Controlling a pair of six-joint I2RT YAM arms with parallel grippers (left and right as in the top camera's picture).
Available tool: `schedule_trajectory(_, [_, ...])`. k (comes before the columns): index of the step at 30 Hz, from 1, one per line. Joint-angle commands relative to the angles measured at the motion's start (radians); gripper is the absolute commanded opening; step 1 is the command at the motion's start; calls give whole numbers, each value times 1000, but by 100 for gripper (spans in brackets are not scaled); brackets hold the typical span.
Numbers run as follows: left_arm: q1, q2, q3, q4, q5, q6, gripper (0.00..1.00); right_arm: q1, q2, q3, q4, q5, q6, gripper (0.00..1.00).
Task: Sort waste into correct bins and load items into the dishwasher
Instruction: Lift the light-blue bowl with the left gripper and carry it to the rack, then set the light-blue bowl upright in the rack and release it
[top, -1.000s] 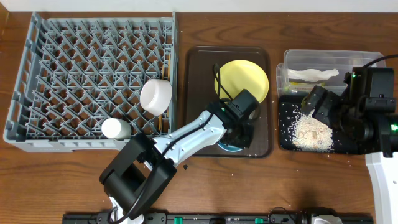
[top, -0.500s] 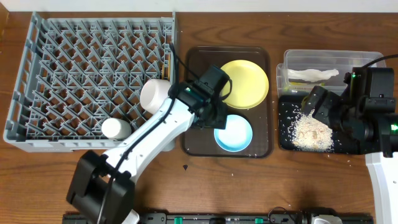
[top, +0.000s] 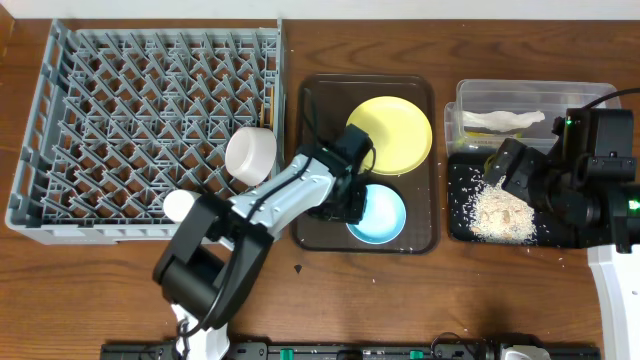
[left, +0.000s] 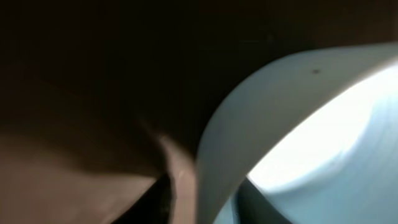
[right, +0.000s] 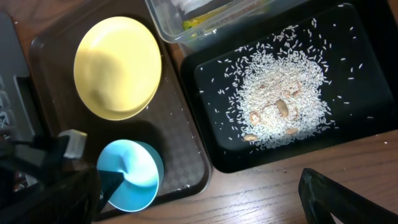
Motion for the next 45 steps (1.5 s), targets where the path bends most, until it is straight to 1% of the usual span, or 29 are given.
schedule_trajectory(1, [-8, 33, 0, 6, 22, 6, 19, -11, -1, 11, 0, -8, -8, 99])
schedule_trajectory(2, [-8, 33, 0, 5, 21, 6, 12, -11, -1, 11, -1, -8, -8, 99])
schedule_trajectory(3, [-8, 33, 0, 6, 21, 6, 8, -11, -1, 11, -1, -8, -8, 99])
schedule_trajectory(6, [-3, 25, 1, 0, 14, 7, 7, -11, -1, 11, 0, -8, -8, 99])
schedule_trajectory(8, [1, 5, 7, -18, -21, 6, 7, -11, -1, 11, -1, -8, -8, 99])
schedule_trajectory(11, [1, -68, 29, -69, -166, 6, 7, -11, -1, 11, -2, -8, -8, 99])
schedule_trajectory(16, [14, -266, 46, -106, -396, 7, 7, -11, -1, 11, -2, -8, -8, 99])
schedule_trajectory(20, [78, -437, 46, -144, -569, 7, 7, -11, -1, 11, -3, -8, -8, 99])
schedule_trajectory(21, [99, -472, 46, -159, -626, 8, 7, -11, -1, 11, -5, -8, -8, 99])
schedule_trajectory(23, [162, -545, 46, -208, -821, 13, 7, -11, -1, 11, -6, -8, -8, 99])
schedule_trajectory(25, [212, -577, 46, -241, -996, 38, 7, -11, -1, 11, -5, -8, -8, 99])
schedule_trajectory(28, [274, -575, 45, -259, -1241, 91, 7, -11, -1, 11, 0, -8, -8, 99])
schedule_trajectory(29, [289, -569, 44, -258, -1300, 100, 7, -11, -1, 11, 3, -8, -8, 99])
schedule_trajectory(32, [334, -535, 44, -245, -1437, 108, 8, -11, -1, 11, 10, -8, -8, 99])
schedule_trajectory(34, [359, -497, 44, -222, -1513, 143, 7, -11, -1, 11, 11, -8, -8, 99])
schedule_trajectory(35, [378, -466, 44, -197, -1548, 179, 7, -11, -1, 11, 10, -8, -8, 99])
schedule_trajectory(40, [432, -346, 44, -81, -1618, 307, 7, -11, -1, 11, 10, -8, -8, 99])
schedule_trajectory(43, [454, -291, 44, -14, -1625, 365, 8, -11, -1, 11, 10, -8, -8, 99])
schedule_trajectory(45, [468, -252, 44, 17, -1631, 382, 7, -11, -1, 11, 10, -8, -8, 99])
